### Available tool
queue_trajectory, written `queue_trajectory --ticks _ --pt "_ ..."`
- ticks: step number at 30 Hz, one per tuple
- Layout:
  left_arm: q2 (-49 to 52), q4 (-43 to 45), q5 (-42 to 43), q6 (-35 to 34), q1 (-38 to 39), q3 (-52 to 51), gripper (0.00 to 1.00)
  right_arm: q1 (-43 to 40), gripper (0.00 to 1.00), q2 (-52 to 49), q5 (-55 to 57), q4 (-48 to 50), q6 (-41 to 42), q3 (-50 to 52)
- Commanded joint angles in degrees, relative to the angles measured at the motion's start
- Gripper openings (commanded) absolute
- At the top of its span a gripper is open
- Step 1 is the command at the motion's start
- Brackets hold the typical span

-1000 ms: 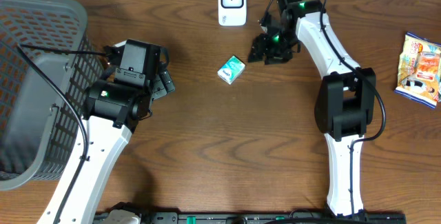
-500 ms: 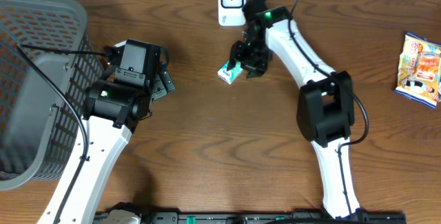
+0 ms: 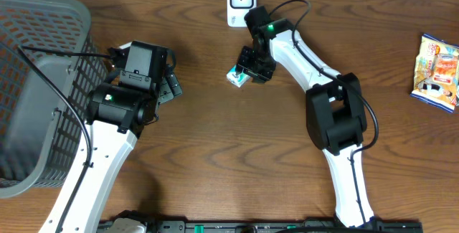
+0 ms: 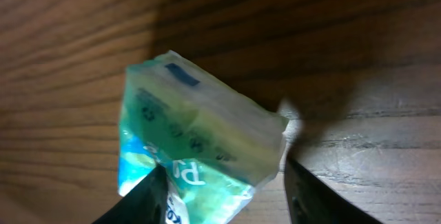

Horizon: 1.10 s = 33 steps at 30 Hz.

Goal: Scan the item barcode
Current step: 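Grasp the teal tissue pack with the right gripper and lift, then carry the teal pack right and rotate it in the right gripper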

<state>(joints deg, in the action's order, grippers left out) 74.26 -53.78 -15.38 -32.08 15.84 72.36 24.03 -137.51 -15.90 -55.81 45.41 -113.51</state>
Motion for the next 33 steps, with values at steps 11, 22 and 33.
queue_trajectory --ticks 11,22,33 --pt "0.37 -0.17 -1.01 0.57 -0.17 0.24 0.98 -0.76 0.01 1.88 -2.80 1.18 -6.36 3.69" --pt "0.37 -0.17 -0.98 0.57 -0.17 0.24 0.98 -7.48 0.01 4.50 -16.41 -0.63 -30.12 3.23" --pt "0.37 -0.17 -1.01 0.57 -0.17 0.24 0.98 -17.81 0.03 5.64 -35.52 -8.17 -57.13 3.28"
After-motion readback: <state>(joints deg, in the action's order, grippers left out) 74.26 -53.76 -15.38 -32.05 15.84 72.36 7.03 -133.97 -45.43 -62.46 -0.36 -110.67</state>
